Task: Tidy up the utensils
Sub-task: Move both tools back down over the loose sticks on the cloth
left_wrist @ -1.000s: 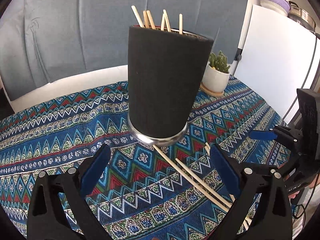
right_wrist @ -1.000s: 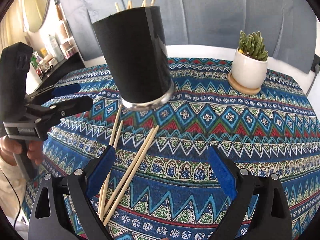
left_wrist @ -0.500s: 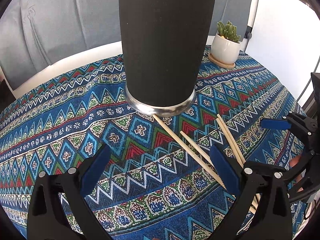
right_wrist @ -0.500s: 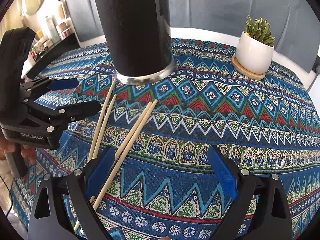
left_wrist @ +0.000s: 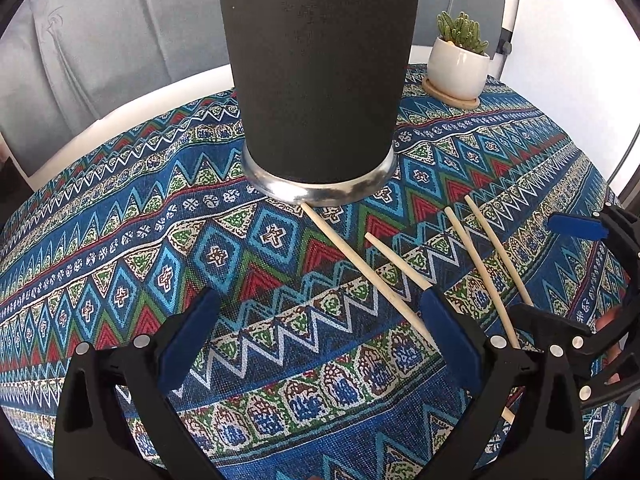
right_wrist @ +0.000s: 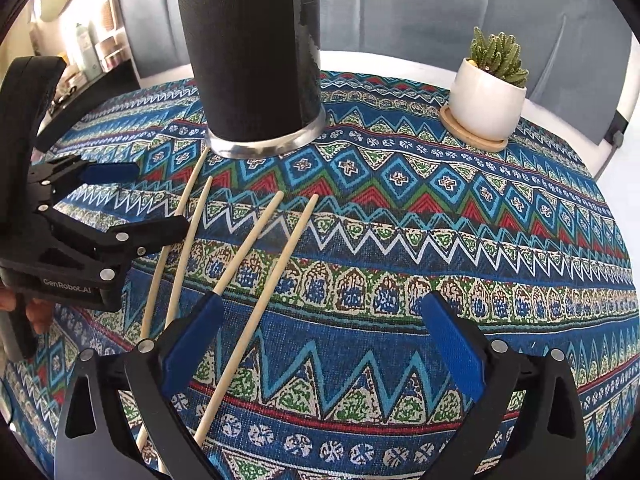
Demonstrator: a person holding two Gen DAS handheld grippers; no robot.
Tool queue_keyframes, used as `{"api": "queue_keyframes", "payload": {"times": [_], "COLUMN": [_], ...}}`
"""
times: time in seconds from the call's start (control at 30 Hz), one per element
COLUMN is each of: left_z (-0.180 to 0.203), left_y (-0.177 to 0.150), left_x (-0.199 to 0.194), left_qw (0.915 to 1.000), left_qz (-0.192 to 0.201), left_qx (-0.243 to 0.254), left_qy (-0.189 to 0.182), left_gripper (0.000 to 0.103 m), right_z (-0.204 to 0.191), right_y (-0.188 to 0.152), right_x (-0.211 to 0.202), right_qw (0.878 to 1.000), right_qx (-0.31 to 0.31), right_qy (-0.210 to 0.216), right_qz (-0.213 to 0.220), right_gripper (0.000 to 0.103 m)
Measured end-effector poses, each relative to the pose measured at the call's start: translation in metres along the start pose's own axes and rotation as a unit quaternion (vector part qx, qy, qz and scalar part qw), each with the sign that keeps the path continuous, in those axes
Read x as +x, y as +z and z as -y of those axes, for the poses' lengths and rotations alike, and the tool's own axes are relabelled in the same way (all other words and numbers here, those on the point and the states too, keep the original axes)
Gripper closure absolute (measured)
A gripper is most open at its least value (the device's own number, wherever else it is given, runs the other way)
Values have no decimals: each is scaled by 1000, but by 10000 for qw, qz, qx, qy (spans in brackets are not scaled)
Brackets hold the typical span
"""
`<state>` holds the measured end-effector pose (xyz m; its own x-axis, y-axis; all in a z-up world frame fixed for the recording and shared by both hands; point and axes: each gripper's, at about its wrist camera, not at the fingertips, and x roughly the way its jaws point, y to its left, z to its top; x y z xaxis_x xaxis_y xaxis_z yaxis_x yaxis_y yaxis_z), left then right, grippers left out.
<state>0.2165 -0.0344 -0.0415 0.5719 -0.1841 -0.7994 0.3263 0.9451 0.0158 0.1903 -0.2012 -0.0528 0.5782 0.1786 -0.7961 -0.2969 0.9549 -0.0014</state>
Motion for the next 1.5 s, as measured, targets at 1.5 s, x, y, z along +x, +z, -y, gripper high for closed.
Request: {"api": "queue_keyframes", "payload": {"times": [1.5], "left_z": [-8], "left_y": [-12], "left_x": [-12], "left_qw": [9994], "left_qz": [-16], "left_qx": [305], "left_qy": [-180], "left_gripper": [6], "right_z": [-2], "right_y": [1], "right_x": [0], "right_qw": [10000], "right_qx": [34], "right_qy": [-28], "right_qz": [-20], "right_gripper": [9]}}
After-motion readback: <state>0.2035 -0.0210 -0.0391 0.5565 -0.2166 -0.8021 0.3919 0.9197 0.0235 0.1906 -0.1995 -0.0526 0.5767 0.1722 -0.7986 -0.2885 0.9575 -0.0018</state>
